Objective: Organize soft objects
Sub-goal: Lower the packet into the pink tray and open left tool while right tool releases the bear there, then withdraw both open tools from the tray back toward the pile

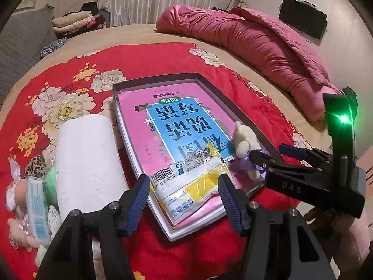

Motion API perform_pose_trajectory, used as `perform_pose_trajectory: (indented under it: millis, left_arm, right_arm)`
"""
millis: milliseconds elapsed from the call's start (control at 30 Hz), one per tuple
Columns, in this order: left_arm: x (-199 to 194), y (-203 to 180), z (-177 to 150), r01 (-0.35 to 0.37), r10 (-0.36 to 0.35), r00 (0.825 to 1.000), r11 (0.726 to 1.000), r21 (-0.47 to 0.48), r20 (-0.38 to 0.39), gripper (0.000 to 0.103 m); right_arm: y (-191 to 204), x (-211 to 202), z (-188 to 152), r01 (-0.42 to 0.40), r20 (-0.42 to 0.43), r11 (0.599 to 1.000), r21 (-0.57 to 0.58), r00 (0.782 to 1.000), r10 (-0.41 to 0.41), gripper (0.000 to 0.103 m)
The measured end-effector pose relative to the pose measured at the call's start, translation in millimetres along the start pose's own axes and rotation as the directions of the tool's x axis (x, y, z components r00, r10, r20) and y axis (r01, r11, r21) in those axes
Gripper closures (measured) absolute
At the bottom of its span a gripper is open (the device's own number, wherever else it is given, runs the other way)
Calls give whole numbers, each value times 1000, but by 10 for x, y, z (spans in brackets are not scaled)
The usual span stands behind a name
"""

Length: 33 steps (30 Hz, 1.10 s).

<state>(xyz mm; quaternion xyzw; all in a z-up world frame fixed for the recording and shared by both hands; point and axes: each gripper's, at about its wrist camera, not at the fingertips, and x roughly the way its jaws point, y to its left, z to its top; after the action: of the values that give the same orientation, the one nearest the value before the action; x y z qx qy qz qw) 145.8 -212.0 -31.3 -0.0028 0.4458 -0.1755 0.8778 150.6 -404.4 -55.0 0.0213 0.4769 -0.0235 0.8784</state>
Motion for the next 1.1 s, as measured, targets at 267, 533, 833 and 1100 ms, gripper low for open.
perform_pose_trajectory:
  millis: [267,533,833,1100]
  left_arm:
    - [-53,-53,-59,2,-2,1000,1000,12,-6,43]
    - [-135,-29,-114,1,-1,1000,1000,-1,-1,43]
    - [-259,-16,-141,1,-1,1000,1000,5,8,43]
    - [-323,-5,-232,-3,3,1000,1000,7,11,43]
  right_arm:
    - [-76,-154,-31,56,50,998,31,997,-58,28]
    - [18,-309,-128,51,68,999,-6,996,-51,28]
    - [110,-442,-156,90,111,995,-30,990,-86,27]
    - [44,-638,-163,44,158,998,50,986,-52,27]
